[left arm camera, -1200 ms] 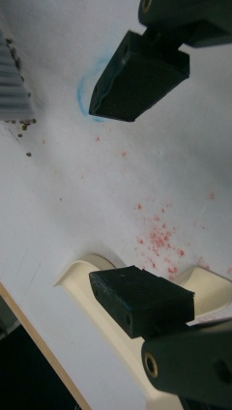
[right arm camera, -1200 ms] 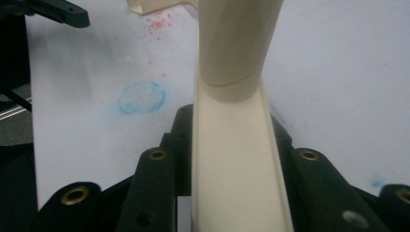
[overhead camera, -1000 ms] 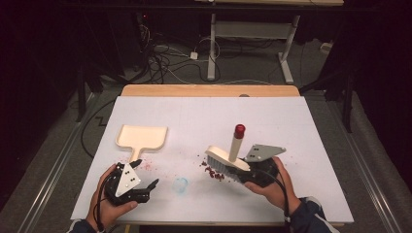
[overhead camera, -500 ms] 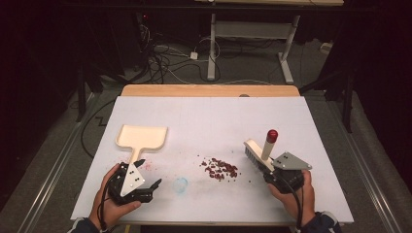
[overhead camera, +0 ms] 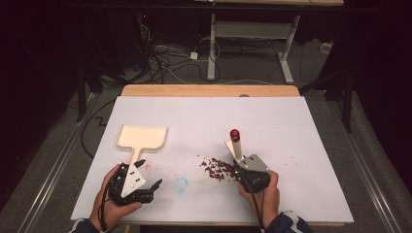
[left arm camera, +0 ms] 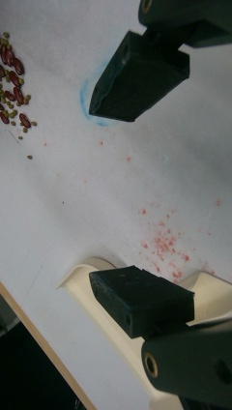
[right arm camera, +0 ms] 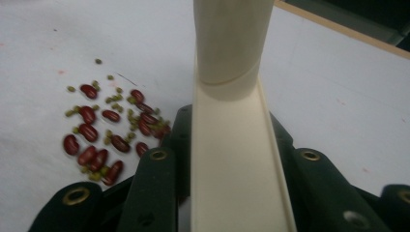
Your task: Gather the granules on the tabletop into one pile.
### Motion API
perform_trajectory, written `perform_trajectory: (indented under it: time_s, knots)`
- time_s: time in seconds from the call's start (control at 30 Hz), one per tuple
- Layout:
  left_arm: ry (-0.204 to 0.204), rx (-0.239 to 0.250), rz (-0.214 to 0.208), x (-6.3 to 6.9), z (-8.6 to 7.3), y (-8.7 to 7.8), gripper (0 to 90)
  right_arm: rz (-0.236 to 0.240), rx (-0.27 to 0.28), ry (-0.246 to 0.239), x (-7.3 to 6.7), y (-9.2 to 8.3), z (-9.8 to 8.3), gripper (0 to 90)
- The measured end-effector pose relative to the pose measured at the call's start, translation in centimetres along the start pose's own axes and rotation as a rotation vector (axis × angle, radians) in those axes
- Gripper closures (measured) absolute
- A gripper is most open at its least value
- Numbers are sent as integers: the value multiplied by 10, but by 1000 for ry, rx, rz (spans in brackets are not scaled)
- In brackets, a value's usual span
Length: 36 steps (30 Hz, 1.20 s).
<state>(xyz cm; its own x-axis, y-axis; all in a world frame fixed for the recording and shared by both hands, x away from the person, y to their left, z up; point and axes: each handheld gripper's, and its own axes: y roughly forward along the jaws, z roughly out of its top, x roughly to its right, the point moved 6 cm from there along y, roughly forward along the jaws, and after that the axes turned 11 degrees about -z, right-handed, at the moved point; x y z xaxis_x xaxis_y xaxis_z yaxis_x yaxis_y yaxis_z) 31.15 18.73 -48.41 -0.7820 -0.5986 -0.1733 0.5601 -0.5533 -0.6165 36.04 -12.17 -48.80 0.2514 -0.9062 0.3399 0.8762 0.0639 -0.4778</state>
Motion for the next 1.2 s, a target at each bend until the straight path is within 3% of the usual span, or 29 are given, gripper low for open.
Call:
perform_trajectory:
  time_s: [0.17, 0.3, 0.4, 0.67, 0.87, 0.97, 1.2]
  knots:
    - [-8, 7, 0, -1, 0, 0, 194, 1, 21, 74, -24, 4, 9, 674]
    - [-9, 7, 0, -1, -1, 0, 200, -16, 46, 62, -39, 7, 15, 673]
    - [-10, 5, -1, -1, -1, 1, 201, -23, 57, 56, -41, 11, 18, 674]
    - [-13, -2, 0, -1, -2, 1, 201, -22, 80, 97, -31, 13, 27, 675]
    - [-19, 2, 4, -2, -2, 0, 201, 0, 108, 124, -8, 2, 34, 675]
    - [-18, -5, 6, -2, -3, 1, 201, 24, 97, 148, 4, -4, 33, 675]
    - [-18, -8, 4, -1, -3, 2, 201, 15, 37, 129, 17, -10, 15, 675]
